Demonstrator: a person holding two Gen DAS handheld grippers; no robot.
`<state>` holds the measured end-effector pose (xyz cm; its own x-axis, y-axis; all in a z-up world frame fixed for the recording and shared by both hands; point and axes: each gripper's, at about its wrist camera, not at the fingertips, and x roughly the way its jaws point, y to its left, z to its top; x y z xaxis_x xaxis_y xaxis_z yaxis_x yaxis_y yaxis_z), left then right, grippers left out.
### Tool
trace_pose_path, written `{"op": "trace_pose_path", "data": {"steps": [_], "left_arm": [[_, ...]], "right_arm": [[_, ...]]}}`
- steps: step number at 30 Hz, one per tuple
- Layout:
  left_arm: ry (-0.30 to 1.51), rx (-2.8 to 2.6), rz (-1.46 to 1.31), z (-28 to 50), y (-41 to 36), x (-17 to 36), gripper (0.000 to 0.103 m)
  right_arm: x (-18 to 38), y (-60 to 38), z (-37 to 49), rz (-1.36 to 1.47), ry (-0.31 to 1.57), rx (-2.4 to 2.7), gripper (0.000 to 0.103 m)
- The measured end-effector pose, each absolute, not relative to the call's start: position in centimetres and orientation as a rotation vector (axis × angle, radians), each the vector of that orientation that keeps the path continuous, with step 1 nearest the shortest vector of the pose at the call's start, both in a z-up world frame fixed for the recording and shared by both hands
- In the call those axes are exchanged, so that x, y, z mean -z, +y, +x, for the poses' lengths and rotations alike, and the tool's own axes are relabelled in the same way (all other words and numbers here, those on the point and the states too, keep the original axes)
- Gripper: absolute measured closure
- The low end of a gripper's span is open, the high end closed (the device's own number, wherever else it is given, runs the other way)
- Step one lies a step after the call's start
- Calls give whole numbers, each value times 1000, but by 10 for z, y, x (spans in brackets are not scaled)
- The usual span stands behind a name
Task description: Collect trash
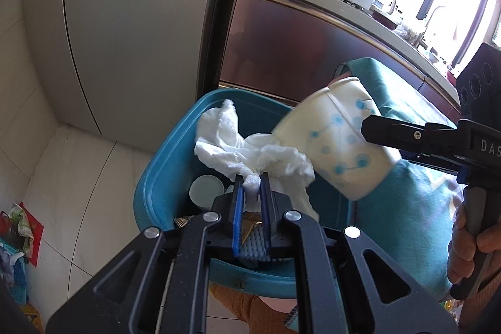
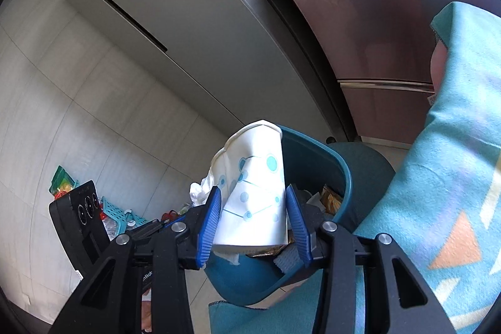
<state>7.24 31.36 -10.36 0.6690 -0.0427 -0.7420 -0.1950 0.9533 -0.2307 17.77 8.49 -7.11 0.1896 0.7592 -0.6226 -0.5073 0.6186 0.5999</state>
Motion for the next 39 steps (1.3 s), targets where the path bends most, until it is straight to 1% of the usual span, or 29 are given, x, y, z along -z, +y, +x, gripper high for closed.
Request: {"op": "trace_pose_path", "data": {"steps": [2, 5, 7, 10, 13, 15, 17, 19, 21, 22, 23, 25, 26, 27, 30, 31, 32, 34, 35, 39], "left_arm": [[852, -91, -307, 78, 314, 109, 92], [871, -93, -310, 84, 315, 119, 91], [880, -95, -310, 87, 314, 122, 90], [881, -90, -312, 89, 313, 126, 84], [873, -85, -313, 89, 312, 126, 84], [859, -83, -310, 82, 310, 123, 81], [838, -77, -307, 76, 308, 117, 74], [808, -68, -297, 65, 305, 108, 71], [770, -55, -289, 55, 301, 97, 64], [750, -49, -283, 52, 297, 91, 58], [728, -44, -274, 47, 292, 85, 54], [691, -30, -254, 38, 283, 73, 51], [673, -26, -244, 34, 278, 68, 45], [652, -22, -231, 30, 272, 63, 43], [600, -2, -196, 19, 252, 49, 30], [583, 1, -187, 15, 246, 44, 19], [566, 6, -180, 12, 239, 40, 12], [537, 19, -171, 7, 227, 34, 7], [525, 25, -169, 5, 221, 31, 6], [492, 44, -165, 0, 198, 23, 6]], "right_arm": [[73, 89, 178, 275, 1052, -901, 59], [72, 92, 175, 254, 1041, -905, 54], [72, 91, 173, 245, 1039, -909, 54], [73, 89, 170, 238, 1037, -915, 54], [73, 83, 166, 234, 1034, -921, 53], [73, 76, 161, 234, 1032, -928, 53], [73, 70, 157, 232, 1025, -932, 52], [71, 63, 150, 223, 1009, -935, 50], [68, 54, 142, 214, 986, -937, 47], [66, 49, 138, 209, 973, -935, 45], [63, 45, 134, 201, 959, -933, 44], [58, 34, 126, 183, 919, -921, 40], [55, 28, 122, 176, 900, -911, 38], [53, 22, 118, 171, 882, -902, 37], [46, 1, 105, 164, 827, -863, 33], [44, -6, 102, 161, 807, -850, 31], [41, -13, 98, 158, 783, -833, 30], [37, -28, 88, 145, 737, -784, 23], [35, -36, 82, 140, 713, -761, 22], [32, -69, 62, 136, 638, -664, 15]]}}
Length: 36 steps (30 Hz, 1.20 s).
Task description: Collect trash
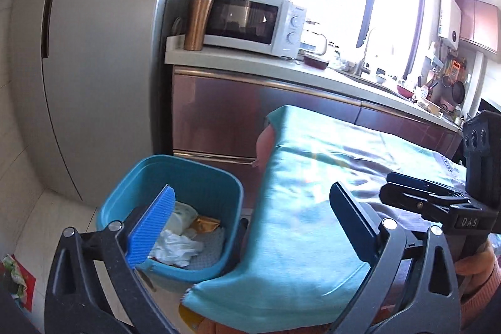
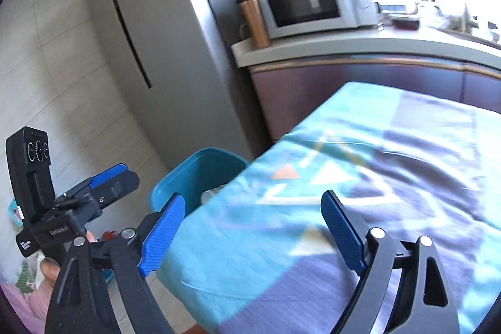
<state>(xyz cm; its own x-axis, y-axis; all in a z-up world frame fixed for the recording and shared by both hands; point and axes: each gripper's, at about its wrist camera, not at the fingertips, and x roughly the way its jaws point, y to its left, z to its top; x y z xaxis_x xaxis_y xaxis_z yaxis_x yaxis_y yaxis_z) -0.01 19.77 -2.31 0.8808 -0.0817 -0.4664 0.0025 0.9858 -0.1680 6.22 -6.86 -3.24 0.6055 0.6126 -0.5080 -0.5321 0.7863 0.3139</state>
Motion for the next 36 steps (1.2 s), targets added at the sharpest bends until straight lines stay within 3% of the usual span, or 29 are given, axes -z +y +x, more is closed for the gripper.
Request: {"op": "trace_pose_path", "data": {"steps": [3, 18, 36], "left_arm": [[469, 49, -145, -4, 178, 18, 6], [389, 43, -64, -22, 100, 6, 6], [333, 64, -16, -34, 70, 3, 6]], "right_arm": [[32, -90, 44, 114, 574, -573, 7], [22, -170, -9, 98, 380, -261, 7], [20, -199, -38, 114, 323, -159, 7]]}}
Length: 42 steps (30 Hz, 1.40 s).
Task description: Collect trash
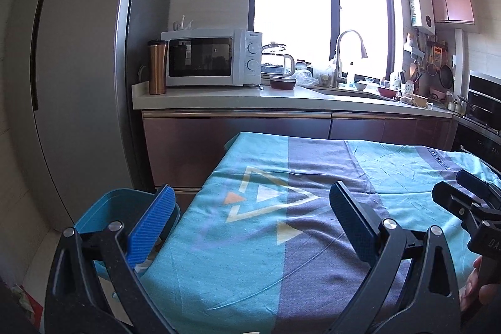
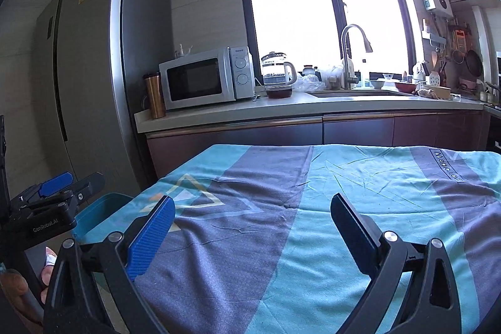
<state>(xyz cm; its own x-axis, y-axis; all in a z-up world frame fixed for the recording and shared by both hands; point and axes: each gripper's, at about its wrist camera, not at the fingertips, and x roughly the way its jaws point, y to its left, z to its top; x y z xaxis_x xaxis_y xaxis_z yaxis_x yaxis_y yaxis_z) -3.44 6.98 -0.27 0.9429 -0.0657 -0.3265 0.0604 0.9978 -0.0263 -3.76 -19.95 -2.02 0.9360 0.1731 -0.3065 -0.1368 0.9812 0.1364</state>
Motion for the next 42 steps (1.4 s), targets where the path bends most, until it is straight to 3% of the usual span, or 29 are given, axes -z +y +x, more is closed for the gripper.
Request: {"op": "trace_pose_path", "data": {"steps": [42], "left_arm": [[256, 71, 35, -43, 56, 3, 6]], "right_arm": [[15, -215, -47, 128, 269, -142, 7]]}}
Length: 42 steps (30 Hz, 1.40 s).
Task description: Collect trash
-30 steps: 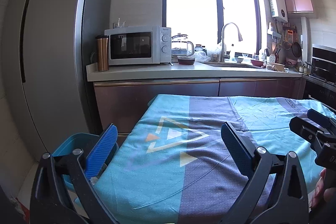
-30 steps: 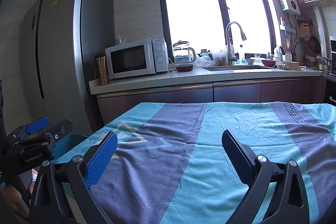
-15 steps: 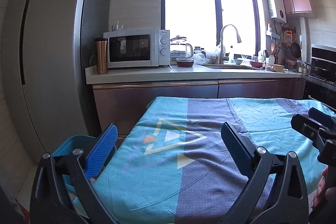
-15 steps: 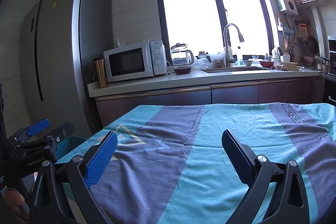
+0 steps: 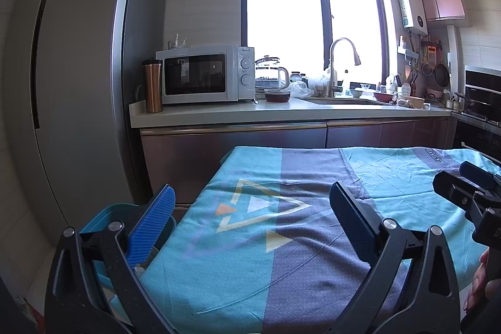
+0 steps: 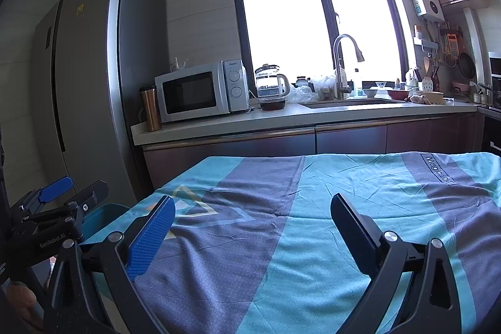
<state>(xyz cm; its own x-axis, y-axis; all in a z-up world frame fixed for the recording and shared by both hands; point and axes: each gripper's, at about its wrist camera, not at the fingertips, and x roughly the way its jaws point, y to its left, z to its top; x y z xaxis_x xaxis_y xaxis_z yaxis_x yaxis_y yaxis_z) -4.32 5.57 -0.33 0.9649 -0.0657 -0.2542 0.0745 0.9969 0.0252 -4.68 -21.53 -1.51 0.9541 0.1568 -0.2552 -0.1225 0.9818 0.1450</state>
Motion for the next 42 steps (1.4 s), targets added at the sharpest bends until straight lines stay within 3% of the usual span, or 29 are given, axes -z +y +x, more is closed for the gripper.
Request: {"op": "trace_pose_path", "data": {"steps": [42], "left_arm": [[255, 64, 39, -46, 54, 3, 6]], "right_arm": [[16, -214, -48, 136, 265, -137, 7]]}}
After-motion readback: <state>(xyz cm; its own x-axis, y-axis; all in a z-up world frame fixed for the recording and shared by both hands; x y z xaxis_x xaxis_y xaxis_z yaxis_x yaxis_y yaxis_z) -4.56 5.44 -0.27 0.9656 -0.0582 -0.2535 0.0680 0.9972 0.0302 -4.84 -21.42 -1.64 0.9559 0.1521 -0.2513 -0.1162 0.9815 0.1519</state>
